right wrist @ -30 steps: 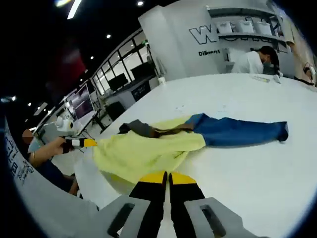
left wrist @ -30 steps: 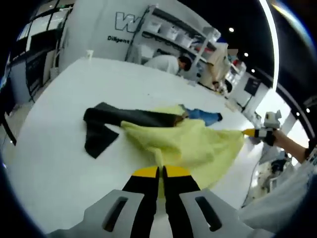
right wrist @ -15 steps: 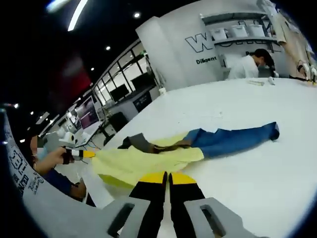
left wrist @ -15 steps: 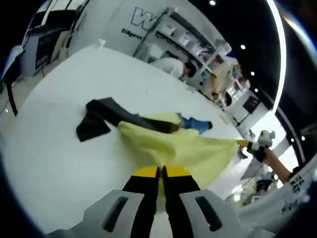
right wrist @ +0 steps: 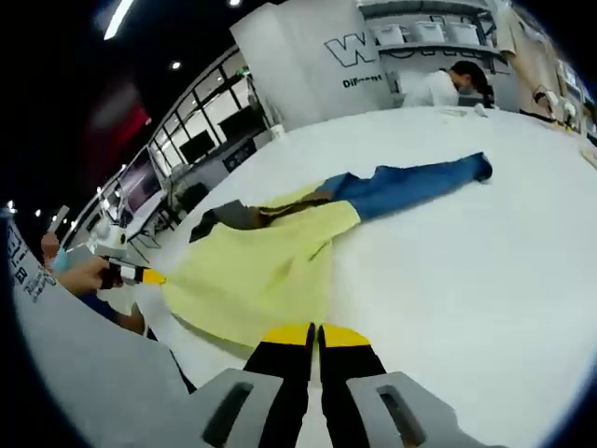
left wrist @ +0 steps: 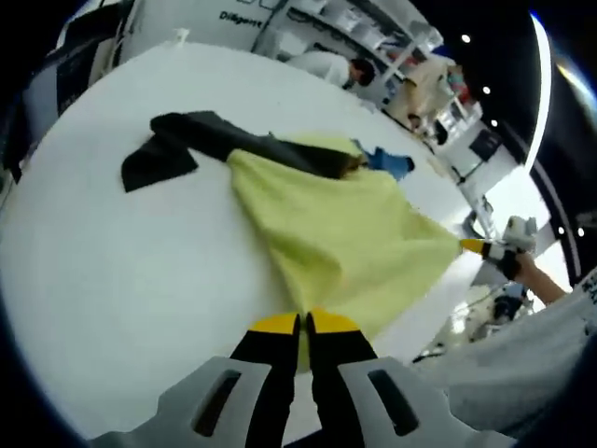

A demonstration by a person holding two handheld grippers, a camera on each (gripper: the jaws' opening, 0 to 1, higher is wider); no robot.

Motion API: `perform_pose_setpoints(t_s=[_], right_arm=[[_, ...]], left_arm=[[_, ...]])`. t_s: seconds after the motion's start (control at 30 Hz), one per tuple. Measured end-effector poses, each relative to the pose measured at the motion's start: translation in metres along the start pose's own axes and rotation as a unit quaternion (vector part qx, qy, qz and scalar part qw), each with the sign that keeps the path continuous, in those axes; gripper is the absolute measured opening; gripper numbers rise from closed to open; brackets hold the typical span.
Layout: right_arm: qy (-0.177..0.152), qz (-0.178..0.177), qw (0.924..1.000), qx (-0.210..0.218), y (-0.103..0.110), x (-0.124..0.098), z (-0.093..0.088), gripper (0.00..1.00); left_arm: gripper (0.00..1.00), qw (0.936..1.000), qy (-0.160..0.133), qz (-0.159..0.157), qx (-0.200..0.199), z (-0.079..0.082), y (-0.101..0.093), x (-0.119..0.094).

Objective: Fold the garment on the visible template until the final outline fits inside the template.

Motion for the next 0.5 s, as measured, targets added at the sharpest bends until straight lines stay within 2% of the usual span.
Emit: perform_pose_setpoints(t_s=[0.03,0.1,0.27,0.37,0.5], right_arm=[[0.003,-0.005,0.9999,0.009,-0.003,-0.002,-0.01,0.0],[0.011,-0.012,0.9997,0.016,-0.007,-0.004,-0.02,0.0],[0.025,-0.016,0.9991,0.029,-0.009,-0.007,-0.037,0.0],[0.033,-0.014,0.9991,0.024,-0.007,-0.007,-0.04,0.0],[0.03,-0.004,0.9993,0.022,-0.007,-0.002,-0.035,0.0]], left_arm=[[0.0,0.9999,0.01,0.004,0.013,-0.006,-0.006,0.0],[0.0,0.9998,0.012,0.002,0.015,-0.009,-0.01,0.0],[0.0,0.9994,0.03,0.003,0.019,-0.025,-0.006,0.001],[0.0,0.9989,0.038,0.008,0.026,-0.03,-0.005,0.002],[0.02,0.997,0.028,0.015,0.071,-0.025,-0.007,0.001]])
Point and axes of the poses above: the point that each gripper's makers call its tool centre point, and the gripper's own axes: x roughly forward along the fingers, y roughly to its left, z roughly out of its top, the point moved 1 cm from there along -x, roughly backward along the fingers, and after that the axes turned 5 degrees about -y, right-handed, at the moved point
